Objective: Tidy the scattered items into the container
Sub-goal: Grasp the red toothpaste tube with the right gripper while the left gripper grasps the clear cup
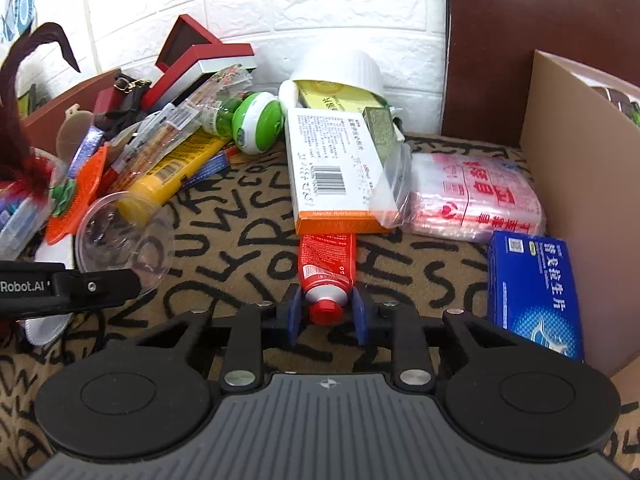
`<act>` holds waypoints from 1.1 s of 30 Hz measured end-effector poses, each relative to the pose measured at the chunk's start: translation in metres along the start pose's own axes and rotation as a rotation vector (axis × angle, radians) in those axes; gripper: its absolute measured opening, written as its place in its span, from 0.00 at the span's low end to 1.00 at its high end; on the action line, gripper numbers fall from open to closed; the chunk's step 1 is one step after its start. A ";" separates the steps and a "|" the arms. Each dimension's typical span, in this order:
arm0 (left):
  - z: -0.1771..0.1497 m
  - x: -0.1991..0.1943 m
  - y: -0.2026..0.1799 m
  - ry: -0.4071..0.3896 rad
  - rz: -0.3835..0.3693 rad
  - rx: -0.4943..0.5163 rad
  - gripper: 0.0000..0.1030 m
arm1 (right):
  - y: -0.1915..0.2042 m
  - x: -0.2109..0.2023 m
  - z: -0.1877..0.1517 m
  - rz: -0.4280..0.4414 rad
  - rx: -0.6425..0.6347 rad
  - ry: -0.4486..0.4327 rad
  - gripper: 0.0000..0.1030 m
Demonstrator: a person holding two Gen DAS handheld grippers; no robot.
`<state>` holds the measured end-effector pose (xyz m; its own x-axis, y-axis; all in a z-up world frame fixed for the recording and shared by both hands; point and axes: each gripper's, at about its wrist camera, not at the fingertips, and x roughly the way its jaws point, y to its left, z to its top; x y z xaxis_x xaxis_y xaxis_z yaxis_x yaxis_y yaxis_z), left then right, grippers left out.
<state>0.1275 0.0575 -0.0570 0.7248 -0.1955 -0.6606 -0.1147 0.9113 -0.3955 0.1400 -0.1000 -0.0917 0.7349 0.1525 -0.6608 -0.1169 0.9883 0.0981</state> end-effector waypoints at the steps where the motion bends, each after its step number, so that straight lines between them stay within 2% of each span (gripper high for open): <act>1: -0.002 -0.002 -0.002 0.004 -0.007 0.010 0.02 | -0.001 -0.003 -0.002 0.003 0.005 0.003 0.29; 9: -0.029 -0.025 -0.022 0.053 -0.059 0.100 0.01 | -0.007 -0.046 -0.032 -0.001 -0.001 0.027 0.29; 14: -0.059 -0.042 -0.037 0.115 -0.119 0.194 0.01 | -0.016 -0.085 -0.066 -0.030 -0.007 0.062 0.29; 20: -0.087 -0.059 -0.043 0.157 -0.154 0.236 0.03 | -0.020 -0.128 -0.105 -0.073 0.023 0.069 0.29; 22: -0.091 -0.061 -0.045 0.156 -0.154 0.246 0.07 | -0.020 -0.138 -0.112 -0.078 0.035 0.069 0.30; 23: -0.091 -0.060 -0.046 0.158 -0.156 0.246 0.22 | -0.019 -0.140 -0.114 -0.081 0.035 0.069 0.30; 24: -0.092 -0.061 -0.047 0.156 -0.154 0.241 0.28 | -0.019 -0.142 -0.115 -0.085 0.030 0.067 0.30; 28: -0.091 -0.060 -0.050 0.134 -0.140 0.232 0.33 | -0.016 -0.139 -0.113 -0.096 0.029 0.063 0.32; 30: -0.090 -0.058 -0.050 0.136 -0.136 0.231 0.43 | -0.016 -0.138 -0.113 -0.094 0.033 0.062 0.36; 33: -0.090 -0.056 -0.053 0.129 -0.130 0.234 0.52 | -0.015 -0.136 -0.111 -0.095 0.027 0.061 0.40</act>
<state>0.0320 -0.0122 -0.0568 0.6288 -0.3473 -0.6957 0.1446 0.9313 -0.3343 -0.0328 -0.1366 -0.0861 0.6998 0.0583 -0.7119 -0.0300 0.9982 0.0523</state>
